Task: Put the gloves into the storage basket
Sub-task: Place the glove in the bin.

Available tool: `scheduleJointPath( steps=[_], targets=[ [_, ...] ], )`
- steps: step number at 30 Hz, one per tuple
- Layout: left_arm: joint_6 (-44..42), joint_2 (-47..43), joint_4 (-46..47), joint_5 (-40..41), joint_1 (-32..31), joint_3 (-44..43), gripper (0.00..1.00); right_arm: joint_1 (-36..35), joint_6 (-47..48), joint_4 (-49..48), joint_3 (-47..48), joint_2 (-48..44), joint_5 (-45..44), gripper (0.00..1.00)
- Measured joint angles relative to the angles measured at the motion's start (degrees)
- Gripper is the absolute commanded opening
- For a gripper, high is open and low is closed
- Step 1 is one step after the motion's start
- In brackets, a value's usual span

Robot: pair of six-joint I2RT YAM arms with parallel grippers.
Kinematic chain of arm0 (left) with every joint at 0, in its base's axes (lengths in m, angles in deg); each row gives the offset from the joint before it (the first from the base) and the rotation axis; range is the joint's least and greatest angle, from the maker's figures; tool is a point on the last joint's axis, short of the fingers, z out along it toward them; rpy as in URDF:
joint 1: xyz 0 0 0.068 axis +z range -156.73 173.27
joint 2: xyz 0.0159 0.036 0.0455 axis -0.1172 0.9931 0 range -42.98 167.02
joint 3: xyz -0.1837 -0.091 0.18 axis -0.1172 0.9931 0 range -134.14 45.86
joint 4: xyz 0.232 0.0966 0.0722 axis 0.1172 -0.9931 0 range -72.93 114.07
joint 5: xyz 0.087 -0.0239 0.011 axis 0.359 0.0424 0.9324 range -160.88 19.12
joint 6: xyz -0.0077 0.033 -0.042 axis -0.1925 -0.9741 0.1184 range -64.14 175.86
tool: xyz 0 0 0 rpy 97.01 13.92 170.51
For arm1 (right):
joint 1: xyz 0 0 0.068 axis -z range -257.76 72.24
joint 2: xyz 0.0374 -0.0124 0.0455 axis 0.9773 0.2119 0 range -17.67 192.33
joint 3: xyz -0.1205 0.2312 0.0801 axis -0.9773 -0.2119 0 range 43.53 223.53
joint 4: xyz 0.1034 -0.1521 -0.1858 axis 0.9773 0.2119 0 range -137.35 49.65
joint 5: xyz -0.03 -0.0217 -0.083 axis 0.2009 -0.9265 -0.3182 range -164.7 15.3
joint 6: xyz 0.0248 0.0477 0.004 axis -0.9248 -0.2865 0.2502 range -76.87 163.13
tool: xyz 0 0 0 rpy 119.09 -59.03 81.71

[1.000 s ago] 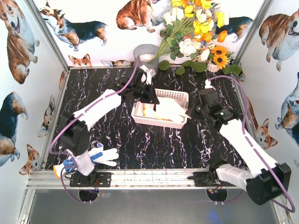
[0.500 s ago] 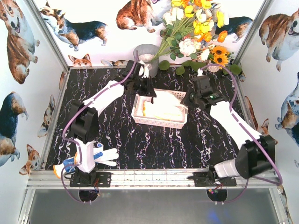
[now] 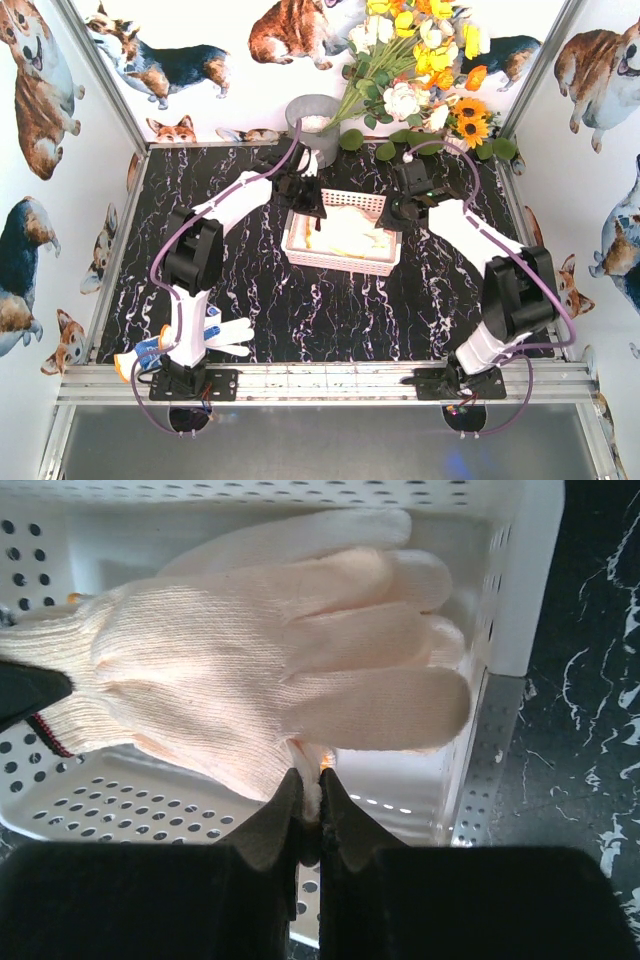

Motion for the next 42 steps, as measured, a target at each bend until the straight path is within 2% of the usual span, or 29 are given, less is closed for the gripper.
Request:
scheduleJointPath(
  steps=[33,34,38,42],
  targets=[
    [-4.6,4.6,-7.1,8.2,0.4,-3.1,0.00,-0.1,0.1,-2.3,1.6,9.9,5.4,0.00],
    [-4.7,4.6,-7.1,8.4,0.4,-3.1,0.00,-0.1,0.1,-2.5,1.6,9.9,5.4,0.02],
    [-4.9,4.6,-6.9,8.6,0.3,-3.1,0.00,-0.2,0.4,-2.3,2.1,9.9,5.0,0.34],
    [-5.3,4.6,-6.8,9.3,0.4,-3.1,0.00,-0.9,1.4,-1.1,2.6,8.9,2.4,0.46]
  ],
)
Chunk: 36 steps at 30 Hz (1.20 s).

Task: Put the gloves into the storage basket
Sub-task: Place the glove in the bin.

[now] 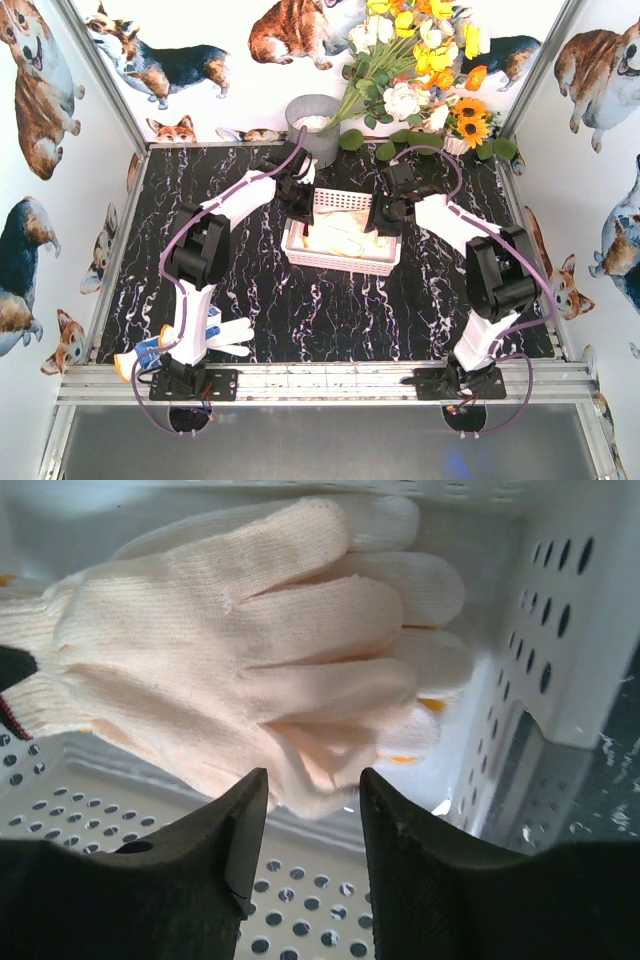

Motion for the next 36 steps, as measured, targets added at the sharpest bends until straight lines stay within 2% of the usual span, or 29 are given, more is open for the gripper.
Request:
scheduleJointPath(
  steps=[4,10,18,23,30,36],
  targets=[
    [-0.2,0.0,0.1,0.2,0.0,0.4,0.00,-1.0,1.2,1.7,0.3,-2.8,-2.6,0.48],
    [-0.3,0.0,0.6,0.2,0.0,1.0,0.00,-4.6,1.8,0.9,2.3,-4.0,-2.3,0.39],
    [-0.3,0.0,1.2,0.0,0.0,1.3,0.00,-5.6,0.2,-3.6,4.3,3.8,2.5,0.31],
    [-0.2,-0.1,1.2,-0.6,0.0,1.3,0.18,-5.6,-0.4,-3.8,4.3,8.2,2.2,0.29],
    [0.4,-2.6,1.1,-2.7,0.1,1.3,0.38,-5.6,-0.7,-3.7,4.3,8.5,1.4,0.30],
    [0.5,-7.8,0.3,-3.4,0.1,1.3,0.48,-5.6,-0.8,-2.6,4.1,5.9,1.0,0.32]
  ],
)
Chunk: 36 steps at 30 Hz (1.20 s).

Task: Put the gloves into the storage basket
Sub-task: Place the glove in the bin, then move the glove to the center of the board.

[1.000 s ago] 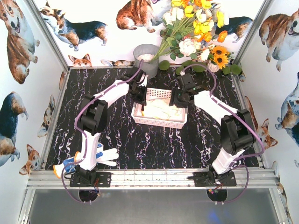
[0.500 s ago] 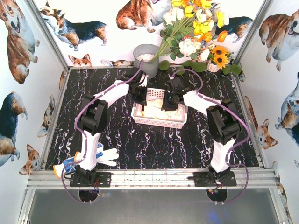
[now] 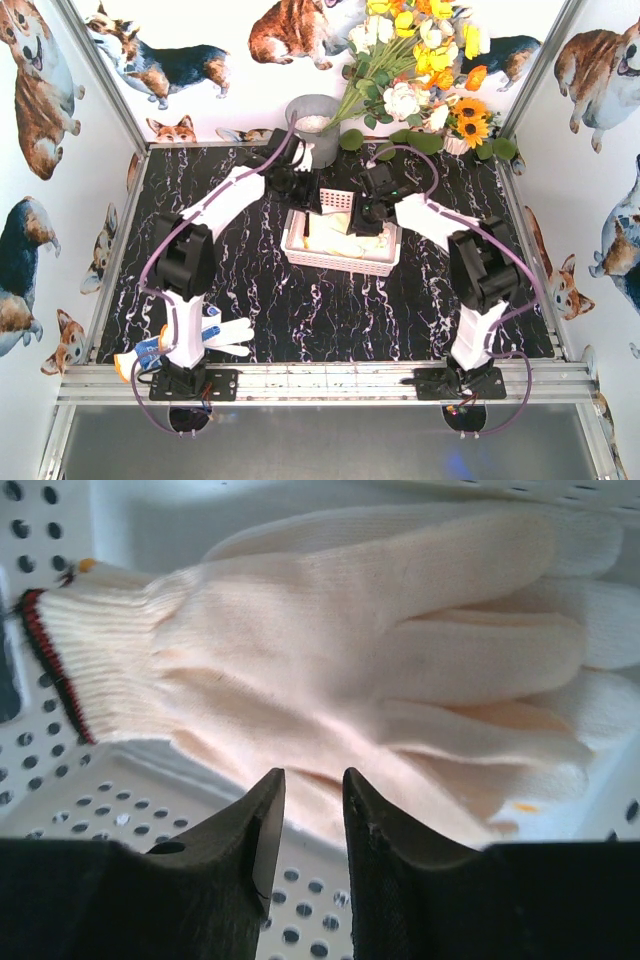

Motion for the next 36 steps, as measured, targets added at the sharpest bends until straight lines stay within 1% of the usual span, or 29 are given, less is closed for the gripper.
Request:
scheduleJointPath(
  steps=[4,6,10,13,14,15,19,20,23,25,27,29,33,36],
  targets=[
    [0.2,-4.2,-0.2,-1.0,0.0,0.2,0.51,0.0,-0.5,0.5,-1.8,-5.7,0.0,0.33],
    [0.3,-6.8,-0.1,-0.9,0.0,1.4,0.52,0.0,-0.9,0.3,-3.4,-9.3,0.2,0.35],
    [0.8,-15.1,1.4,0.7,0.1,8.6,0.54,0.0,-2.1,0.7,-8.0,-18.3,0.4,0.37],
    [2.1,-23.7,3.5,2.8,0.9,18.7,0.56,0.0,-2.3,2.2,-10.7,-25.4,-0.7,0.39],
    [3.1,-28.0,4.8,3.8,1.7,24.4,0.57,0.0,-2.3,2.8,-11.7,-28.6,-1.5,0.40],
    [3.6,-29.6,4.9,4.3,2.2,26.6,0.59,0.0,-2.3,3.3,-12.1,-29.9,-1.8,0.40],
    [8.3,-41.3,6.8,9.1,6.6,43.4,0.62,0.0,-2.5,3.9,-16.9,-39.6,-4.7,0.46],
    [9.6,-43.9,6.8,10.3,7.8,47.1,0.65,0.0,-2.6,4.2,-18.3,-41.8,-5.4,0.47],
    [13.2,-49.6,5.2,14.3,10.1,54.2,0.72,0.1,-3.4,5.1,-22.1,-47.8,-6.7,0.48],
    [16.0,-52.3,2.7,17.9,10.7,56.8,0.77,0.1,-4.0,5.4,-23.9,-50.5,-7.2,0.48],
    [19.3,-54.8,0.4,22.1,11.2,58.8,0.85,0.1,-4.8,5.4,-25.7,-52.6,-7.3,0.48],
    [22.8,-57.4,-2.9,26.2,11.7,60.2,0.87,0.1,-5.5,5.7,-27.5,-54.2,-7.3,0.48],
    [29.2,-63.6,-8.7,34.4,13.9,61.4,0.88,0.1,-6.8,6.6,-30.6,-57.2,-7.3,0.48],
    [31.7,-66.6,-10.0,37.7,17.6,62.6,0.94,0.1,-7.4,8.3,-31.7,-59.6,-7.7,0.49]
  ],
)
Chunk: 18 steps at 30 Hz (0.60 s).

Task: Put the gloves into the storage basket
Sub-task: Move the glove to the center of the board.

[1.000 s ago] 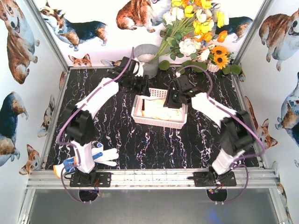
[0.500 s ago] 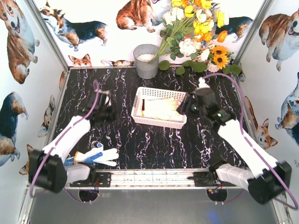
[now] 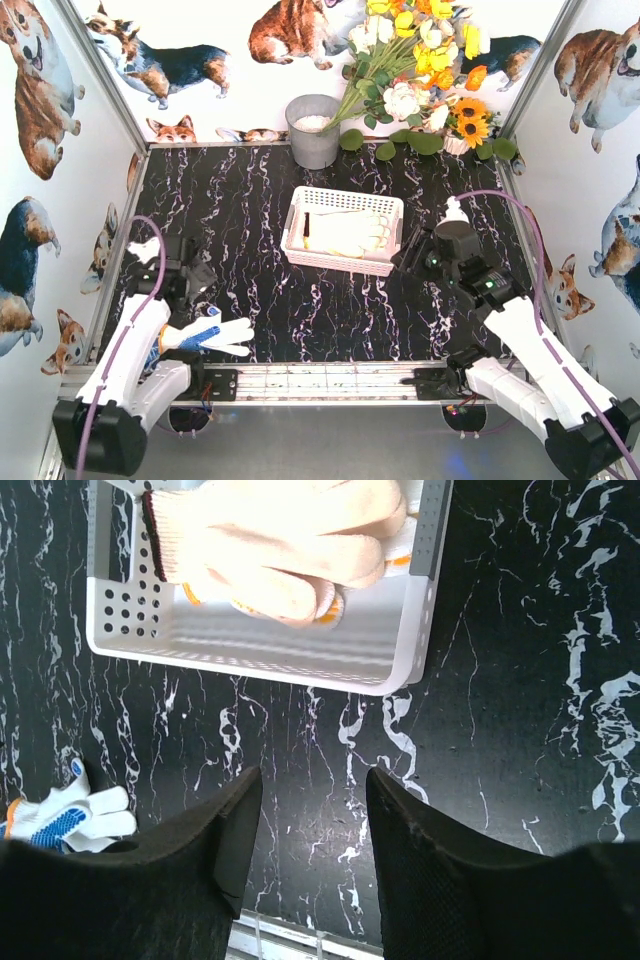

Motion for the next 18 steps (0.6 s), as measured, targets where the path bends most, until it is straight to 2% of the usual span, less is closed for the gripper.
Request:
scheduleJointPath(
  steps=[3,8,13,18],
  targets=[
    [1.4,1.0,-1.0,1.6,6.6,0.0,0.99,0.0,-0.1,1.2,0.0,-1.8,-0.5,0.49],
    [3.1,4.1,-2.2,4.8,15.5,0.0,1.00,0.0,-0.1,3.4,0.0,-2.2,-0.9,0.49],
    [9.7,2.9,-4.8,8.1,20.7,1.7,1.00,0.0,-0.1,3.8,0.0,-0.7,-0.6,0.49],
    [17.2,-1.9,-8.9,10.8,21.3,4.2,0.99,0.0,-0.3,3.8,0.0,-0.8,0.6,0.49]
  ],
)
